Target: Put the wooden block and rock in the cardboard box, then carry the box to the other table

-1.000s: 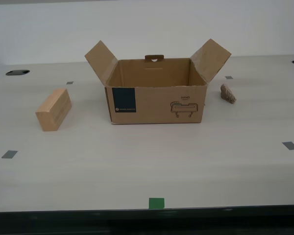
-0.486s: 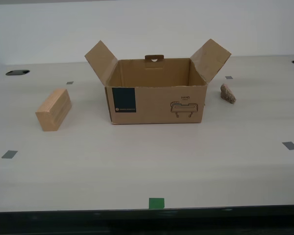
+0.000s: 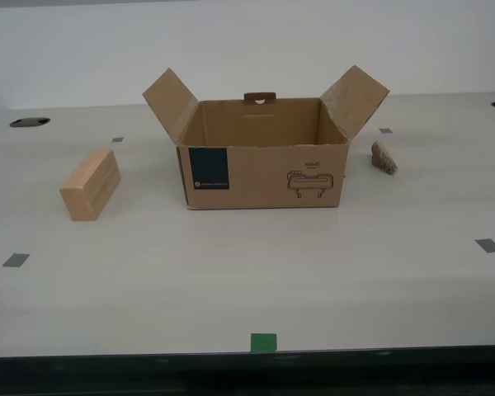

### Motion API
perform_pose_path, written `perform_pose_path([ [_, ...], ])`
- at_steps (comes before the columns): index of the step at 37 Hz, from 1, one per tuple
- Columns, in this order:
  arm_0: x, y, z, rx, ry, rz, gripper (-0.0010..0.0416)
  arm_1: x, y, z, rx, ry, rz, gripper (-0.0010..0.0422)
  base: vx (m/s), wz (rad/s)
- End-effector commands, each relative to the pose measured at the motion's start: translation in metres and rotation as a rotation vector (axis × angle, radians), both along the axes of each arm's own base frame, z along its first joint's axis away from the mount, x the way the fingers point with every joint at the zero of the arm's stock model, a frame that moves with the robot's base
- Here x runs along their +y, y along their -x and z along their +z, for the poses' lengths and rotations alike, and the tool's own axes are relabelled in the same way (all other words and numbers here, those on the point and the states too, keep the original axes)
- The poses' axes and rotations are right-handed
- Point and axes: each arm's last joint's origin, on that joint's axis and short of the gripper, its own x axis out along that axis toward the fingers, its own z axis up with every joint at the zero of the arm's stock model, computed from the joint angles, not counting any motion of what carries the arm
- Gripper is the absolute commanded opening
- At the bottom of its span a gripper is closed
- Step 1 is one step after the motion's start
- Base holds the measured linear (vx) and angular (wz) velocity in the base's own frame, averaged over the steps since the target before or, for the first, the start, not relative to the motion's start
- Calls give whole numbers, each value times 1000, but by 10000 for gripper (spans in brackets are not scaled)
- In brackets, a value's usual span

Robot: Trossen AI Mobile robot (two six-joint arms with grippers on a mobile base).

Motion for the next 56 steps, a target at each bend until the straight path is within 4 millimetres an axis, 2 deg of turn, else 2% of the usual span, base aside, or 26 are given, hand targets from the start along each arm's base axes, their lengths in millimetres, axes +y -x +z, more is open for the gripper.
perform_pose_path([
  [1, 0, 0, 1, -3, 0, 2, 0, 0, 0, 1, -5, -2, 3, 0, 0, 0],
  [56, 0, 0, 1, -3, 1, 2, 0, 0, -1, 3, -10, -11, 10, 0, 0, 0],
])
